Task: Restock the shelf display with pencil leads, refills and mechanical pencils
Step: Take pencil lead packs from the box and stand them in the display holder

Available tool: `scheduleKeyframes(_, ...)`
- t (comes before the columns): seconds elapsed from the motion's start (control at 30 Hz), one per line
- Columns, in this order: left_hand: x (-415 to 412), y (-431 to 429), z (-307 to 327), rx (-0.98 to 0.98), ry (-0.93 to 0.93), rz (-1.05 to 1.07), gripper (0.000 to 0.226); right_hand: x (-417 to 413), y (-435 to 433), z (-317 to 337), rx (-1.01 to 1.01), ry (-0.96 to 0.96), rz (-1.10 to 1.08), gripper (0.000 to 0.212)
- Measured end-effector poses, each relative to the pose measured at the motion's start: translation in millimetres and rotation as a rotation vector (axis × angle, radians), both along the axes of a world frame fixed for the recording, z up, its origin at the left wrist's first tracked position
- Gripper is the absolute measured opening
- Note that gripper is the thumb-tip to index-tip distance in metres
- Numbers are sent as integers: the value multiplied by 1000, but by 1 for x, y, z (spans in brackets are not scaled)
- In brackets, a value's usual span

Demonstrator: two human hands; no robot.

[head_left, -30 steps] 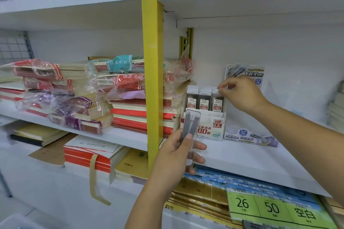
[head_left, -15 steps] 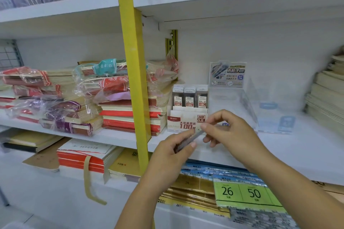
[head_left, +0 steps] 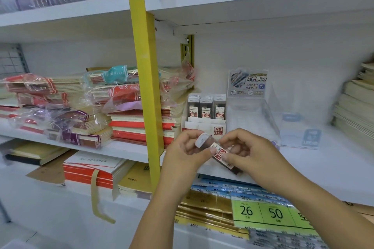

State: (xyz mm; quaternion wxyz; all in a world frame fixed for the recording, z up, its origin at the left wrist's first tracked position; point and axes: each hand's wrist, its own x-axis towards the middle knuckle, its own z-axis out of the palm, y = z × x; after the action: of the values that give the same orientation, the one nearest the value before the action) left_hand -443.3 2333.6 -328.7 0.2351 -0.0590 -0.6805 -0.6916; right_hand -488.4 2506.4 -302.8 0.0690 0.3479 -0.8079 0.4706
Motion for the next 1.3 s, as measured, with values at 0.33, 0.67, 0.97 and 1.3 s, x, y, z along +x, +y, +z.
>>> scheduleKeyframes(0.33, -34, -7, -17, -800, 142, 427, 55, -64, -15, 81, -212, 331, -106, 60)
scheduleKeyframes(0.67, -51, -11, -33, -953, 124, 494, 58, -111, -38, 74, 316, 590, -241, 24)
scheduleKeyframes(0.97, -50, -11, -35, -907, 141, 477, 58, -134, -43, 60, 239, 489, -421, 23)
scheduleKeyframes(1.3, -19, 7, -34, -852, 203, 442, 52, -59, -11, 54, 0, 445, -326, 26)
